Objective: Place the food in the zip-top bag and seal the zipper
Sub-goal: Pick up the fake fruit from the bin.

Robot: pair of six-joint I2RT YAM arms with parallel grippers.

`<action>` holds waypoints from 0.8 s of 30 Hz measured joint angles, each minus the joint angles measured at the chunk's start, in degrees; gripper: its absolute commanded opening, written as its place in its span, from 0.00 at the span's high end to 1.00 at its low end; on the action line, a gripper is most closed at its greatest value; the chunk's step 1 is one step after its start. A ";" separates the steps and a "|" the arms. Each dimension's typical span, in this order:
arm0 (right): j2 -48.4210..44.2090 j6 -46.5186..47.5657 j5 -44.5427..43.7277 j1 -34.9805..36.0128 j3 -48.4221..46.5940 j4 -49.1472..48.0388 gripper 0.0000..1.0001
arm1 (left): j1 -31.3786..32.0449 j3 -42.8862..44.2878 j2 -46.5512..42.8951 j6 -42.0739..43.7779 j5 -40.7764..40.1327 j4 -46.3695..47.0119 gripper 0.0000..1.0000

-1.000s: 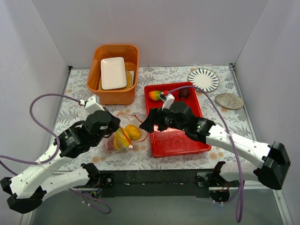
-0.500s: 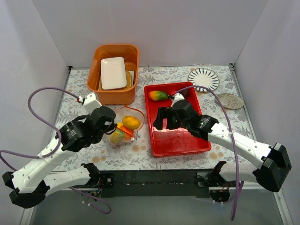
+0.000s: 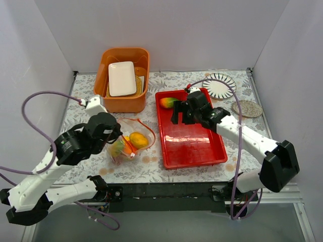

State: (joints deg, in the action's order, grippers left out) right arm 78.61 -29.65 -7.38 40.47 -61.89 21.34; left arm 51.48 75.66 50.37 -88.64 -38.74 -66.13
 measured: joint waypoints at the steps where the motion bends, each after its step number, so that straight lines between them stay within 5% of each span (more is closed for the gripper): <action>1: 1.55 0.55 -0.09 -0.90 -1.46 -0.02 0.02 | 0.00 -2.03 0.39 0.44 1.31 0.98 1.00; 8: 13.75 4.70 -1.95 -6.78 -13.25 1.03 0.02 | 0.00 -10.23 6.08 1.88 9.27 7.80 1.00; 13: 22.53 7.39 -4.72 -10.14 -20.79 1.68 0.22 | 0.00 -12.15 5.73 2.10 12.83 12.31 1.00; 24: 37.83 11.96 -4.39 -14.99 -30.88 3.19 0.18 | 0.00 -14.91 5.42 2.16 17.38 18.01 1.00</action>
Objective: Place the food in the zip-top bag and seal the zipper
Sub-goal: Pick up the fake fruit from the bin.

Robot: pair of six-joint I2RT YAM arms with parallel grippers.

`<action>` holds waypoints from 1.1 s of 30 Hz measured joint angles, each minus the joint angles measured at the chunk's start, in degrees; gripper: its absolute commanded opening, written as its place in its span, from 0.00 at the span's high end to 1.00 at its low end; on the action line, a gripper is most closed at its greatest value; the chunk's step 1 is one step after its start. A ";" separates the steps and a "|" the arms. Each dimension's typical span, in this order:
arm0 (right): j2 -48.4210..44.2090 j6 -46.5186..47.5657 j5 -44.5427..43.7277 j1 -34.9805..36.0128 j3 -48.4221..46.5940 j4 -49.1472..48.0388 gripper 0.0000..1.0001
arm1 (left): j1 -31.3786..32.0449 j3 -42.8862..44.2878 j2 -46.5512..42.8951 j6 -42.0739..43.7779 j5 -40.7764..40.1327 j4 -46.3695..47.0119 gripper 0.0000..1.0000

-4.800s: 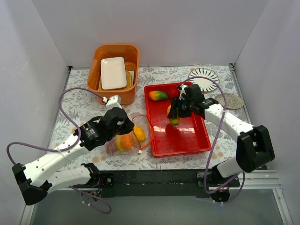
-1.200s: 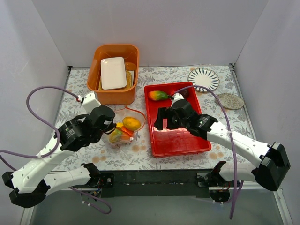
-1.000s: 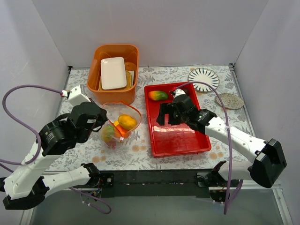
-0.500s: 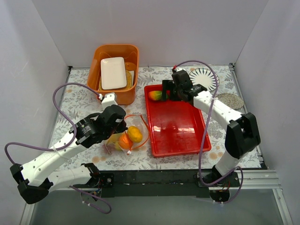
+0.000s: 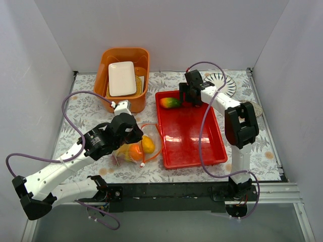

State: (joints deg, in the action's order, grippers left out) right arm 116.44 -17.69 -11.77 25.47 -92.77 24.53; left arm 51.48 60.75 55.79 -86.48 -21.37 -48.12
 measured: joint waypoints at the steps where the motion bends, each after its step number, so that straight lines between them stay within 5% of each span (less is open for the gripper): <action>1: 0.24 0.15 0.07 -0.20 -0.02 -0.02 0.18 | 0.00 -0.20 0.00 0.04 0.28 0.35 1.00; 10: 1.86 1.03 0.61 -0.79 -0.92 -0.85 0.13 | 0.00 -0.42 0.02 0.13 1.05 1.88 1.00; 21: 3.17 1.44 4.52 -1.90 -0.35 -2.99 0.57 | 0.00 -1.18 -0.09 -0.13 1.05 2.12 1.00; 33: -9.60 0.11 9.03 -2.14 16.87 -6.88 0.63 | 0.00 -1.73 -0.11 -0.31 1.33 2.69 1.00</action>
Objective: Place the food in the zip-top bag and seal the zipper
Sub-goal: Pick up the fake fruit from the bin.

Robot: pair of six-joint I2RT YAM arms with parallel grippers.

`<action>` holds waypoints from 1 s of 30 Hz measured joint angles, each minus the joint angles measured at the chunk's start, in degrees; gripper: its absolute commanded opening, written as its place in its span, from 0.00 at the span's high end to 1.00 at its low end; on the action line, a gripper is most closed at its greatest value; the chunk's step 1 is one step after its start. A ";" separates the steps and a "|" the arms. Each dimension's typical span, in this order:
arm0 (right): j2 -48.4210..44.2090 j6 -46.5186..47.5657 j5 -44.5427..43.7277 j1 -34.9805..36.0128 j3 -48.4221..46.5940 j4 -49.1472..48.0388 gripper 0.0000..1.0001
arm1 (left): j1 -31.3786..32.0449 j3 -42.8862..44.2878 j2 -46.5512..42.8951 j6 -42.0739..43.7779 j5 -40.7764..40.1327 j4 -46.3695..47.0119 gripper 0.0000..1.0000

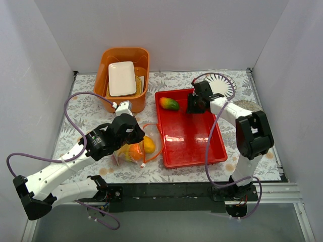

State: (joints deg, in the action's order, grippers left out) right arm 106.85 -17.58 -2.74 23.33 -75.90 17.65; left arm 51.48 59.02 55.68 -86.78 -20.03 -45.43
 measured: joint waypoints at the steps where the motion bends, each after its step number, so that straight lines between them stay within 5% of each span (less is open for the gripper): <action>1: -1.75 -0.20 0.48 0.00 1.92 -0.20 0.63 | 0.00 -0.07 0.00 0.02 0.02 0.07 1.00; 14: -24.57 1.77 8.83 4.61 21.68 2.40 0.49 | 0.00 -0.04 0.00 0.02 0.11 0.00 1.00; 30: -26.56 5.22 14.01 4.83 26.51 6.93 0.31 | 0.00 0.35 0.07 -0.02 0.17 -0.11 1.00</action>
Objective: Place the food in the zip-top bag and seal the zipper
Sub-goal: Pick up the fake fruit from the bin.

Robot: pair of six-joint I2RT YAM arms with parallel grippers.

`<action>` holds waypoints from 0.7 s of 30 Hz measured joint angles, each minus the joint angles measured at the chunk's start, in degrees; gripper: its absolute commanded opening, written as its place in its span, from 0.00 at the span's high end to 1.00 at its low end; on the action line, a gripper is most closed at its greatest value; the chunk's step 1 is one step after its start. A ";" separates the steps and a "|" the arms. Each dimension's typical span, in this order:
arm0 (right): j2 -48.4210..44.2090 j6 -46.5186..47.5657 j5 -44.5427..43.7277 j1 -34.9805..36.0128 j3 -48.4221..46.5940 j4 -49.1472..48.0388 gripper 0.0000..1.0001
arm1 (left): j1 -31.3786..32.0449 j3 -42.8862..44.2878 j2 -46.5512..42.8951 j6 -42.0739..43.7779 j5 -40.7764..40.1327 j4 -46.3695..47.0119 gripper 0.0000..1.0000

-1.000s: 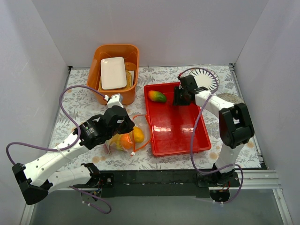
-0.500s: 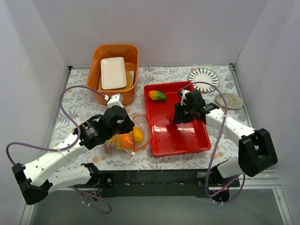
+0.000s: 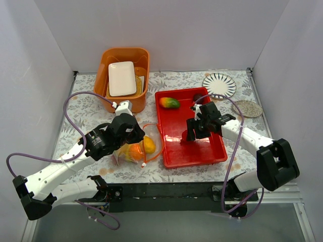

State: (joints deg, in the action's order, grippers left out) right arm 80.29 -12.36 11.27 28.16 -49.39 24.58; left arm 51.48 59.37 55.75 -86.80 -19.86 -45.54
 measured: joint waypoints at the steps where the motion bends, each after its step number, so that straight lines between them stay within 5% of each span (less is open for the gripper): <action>1: 0.00 0.09 0.07 0.00 0.00 0.02 0.29 | 0.00 0.00 0.00 0.00 0.00 0.04 1.00; 21: 1.77 -3.37 -1.25 0.04 -0.98 -2.25 0.20 | 0.00 0.00 0.07 -0.04 0.07 0.07 1.00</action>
State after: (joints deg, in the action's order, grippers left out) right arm 82.06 -15.73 10.02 28.21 -50.37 22.33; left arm 51.48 59.37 55.81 -86.85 -19.79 -45.47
